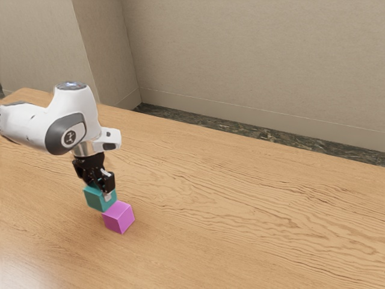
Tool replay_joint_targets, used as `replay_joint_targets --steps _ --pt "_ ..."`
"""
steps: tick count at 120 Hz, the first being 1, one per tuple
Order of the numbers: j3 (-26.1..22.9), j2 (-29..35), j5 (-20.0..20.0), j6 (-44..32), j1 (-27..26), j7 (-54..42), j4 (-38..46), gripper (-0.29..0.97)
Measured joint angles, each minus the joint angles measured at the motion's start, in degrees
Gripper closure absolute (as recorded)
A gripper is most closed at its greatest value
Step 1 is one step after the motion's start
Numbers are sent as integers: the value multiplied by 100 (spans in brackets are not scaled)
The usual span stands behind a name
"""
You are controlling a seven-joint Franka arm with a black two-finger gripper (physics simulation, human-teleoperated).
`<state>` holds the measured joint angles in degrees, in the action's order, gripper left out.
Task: Pick up the blue block with one arm, and put the blue block on the pink block with one arm
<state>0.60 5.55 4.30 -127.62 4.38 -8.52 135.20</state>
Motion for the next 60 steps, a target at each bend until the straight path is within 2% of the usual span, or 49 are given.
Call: replay_joint_targets --steps 60 --pt "-95 -128 26 -276 -223 485 28 34"
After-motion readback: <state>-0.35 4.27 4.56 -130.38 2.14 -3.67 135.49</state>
